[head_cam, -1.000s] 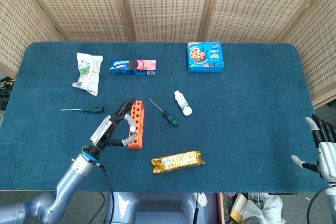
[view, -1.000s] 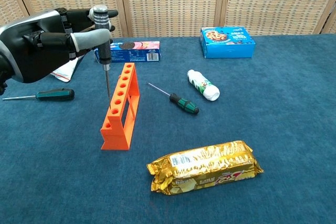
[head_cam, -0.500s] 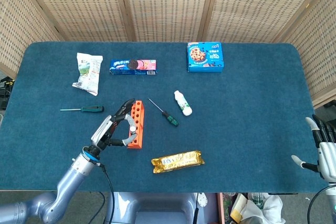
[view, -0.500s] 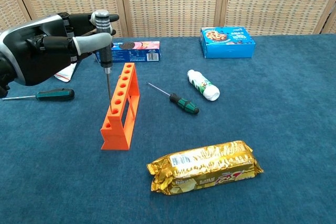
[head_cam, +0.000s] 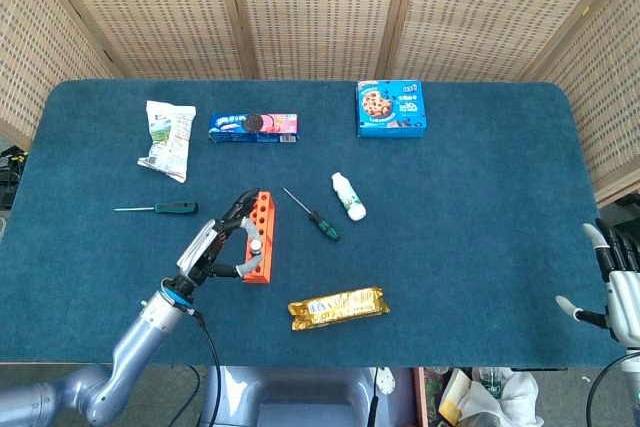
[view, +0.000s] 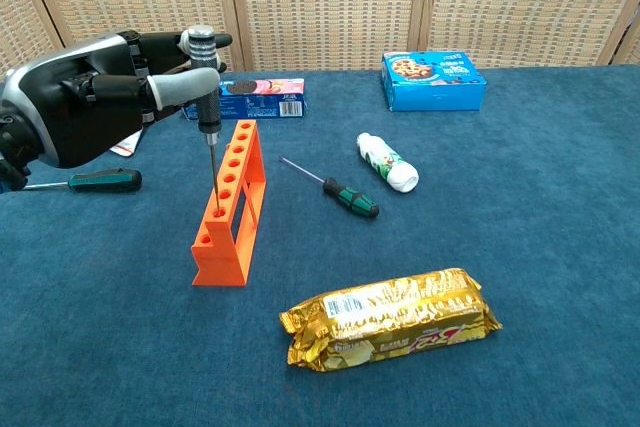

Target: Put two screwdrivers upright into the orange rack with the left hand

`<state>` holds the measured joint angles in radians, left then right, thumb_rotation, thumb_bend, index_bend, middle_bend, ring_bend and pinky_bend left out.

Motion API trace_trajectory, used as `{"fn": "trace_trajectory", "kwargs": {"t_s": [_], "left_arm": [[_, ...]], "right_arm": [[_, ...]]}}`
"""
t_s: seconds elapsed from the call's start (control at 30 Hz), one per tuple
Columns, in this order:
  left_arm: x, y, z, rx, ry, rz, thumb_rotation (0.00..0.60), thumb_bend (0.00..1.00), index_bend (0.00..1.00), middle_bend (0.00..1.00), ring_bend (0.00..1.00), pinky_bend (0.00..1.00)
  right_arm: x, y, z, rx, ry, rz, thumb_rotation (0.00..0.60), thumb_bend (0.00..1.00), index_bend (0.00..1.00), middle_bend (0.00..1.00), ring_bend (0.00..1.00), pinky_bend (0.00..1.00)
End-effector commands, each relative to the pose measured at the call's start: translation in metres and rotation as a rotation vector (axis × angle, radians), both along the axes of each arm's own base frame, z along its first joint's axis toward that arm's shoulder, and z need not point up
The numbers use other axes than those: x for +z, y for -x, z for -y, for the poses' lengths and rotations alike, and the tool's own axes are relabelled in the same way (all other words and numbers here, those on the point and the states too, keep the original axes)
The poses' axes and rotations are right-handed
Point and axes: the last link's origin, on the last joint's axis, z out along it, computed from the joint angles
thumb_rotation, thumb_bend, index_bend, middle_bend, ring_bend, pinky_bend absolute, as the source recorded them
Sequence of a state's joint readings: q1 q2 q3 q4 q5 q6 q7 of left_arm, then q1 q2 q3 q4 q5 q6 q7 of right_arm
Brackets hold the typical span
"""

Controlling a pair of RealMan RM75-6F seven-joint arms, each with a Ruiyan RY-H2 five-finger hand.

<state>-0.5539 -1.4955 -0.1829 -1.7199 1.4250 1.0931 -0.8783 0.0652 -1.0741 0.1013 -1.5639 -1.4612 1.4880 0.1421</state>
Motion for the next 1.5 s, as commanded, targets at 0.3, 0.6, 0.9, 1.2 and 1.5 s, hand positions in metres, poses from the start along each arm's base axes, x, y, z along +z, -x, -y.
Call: {"fn": "trace_trajectory", "kwargs": {"t_s": [0.3,0.6,0.9,1.2,1.5], "left_arm": [[-0.003,-0.004,-0.003,-0.003,0.001,-0.004,0.6,0.39,0.67,0.0,0.0,0.0],[-0.011,0.0,-0.006,0.004,-0.007,-0.031,0.6,0.39,0.68,0.0,0.0,0.0],[-0.029,0.018,-0.003,0.012,0.0,-0.083,0.6,0.39,0.69,0.0,0.0,0.0],[-0.039,0.025,0.003,-0.011,-0.017,-0.153,0.6,0.39,0.69,0.0,0.0,0.0],[-0.039,0.025,0.003,-0.008,-0.057,-0.19,0.6,0.39,0.69,0.0,0.0,0.0]], "right_arm": [[0.0,0.0,0.0,-0.001,-0.001,0.002,0.6,0.0,0.0,0.0,0.0,0.0],[0.0,0.001,0.0,-0.001,-0.002,0.002,0.6,0.0,0.0,0.0,0.0,0.0],[0.001,0.001,0.0,-0.003,-0.002,0.004,0.6,0.0,0.0,0.0,0.0,0.0],[0.001,0.001,0.0,-0.003,-0.003,0.007,0.6,0.0,0.0,0.0,0.0,0.0],[0.001,0.002,0.0,-0.004,-0.003,0.008,0.6,0.0,0.0,0.0,0.0,0.0]]}}
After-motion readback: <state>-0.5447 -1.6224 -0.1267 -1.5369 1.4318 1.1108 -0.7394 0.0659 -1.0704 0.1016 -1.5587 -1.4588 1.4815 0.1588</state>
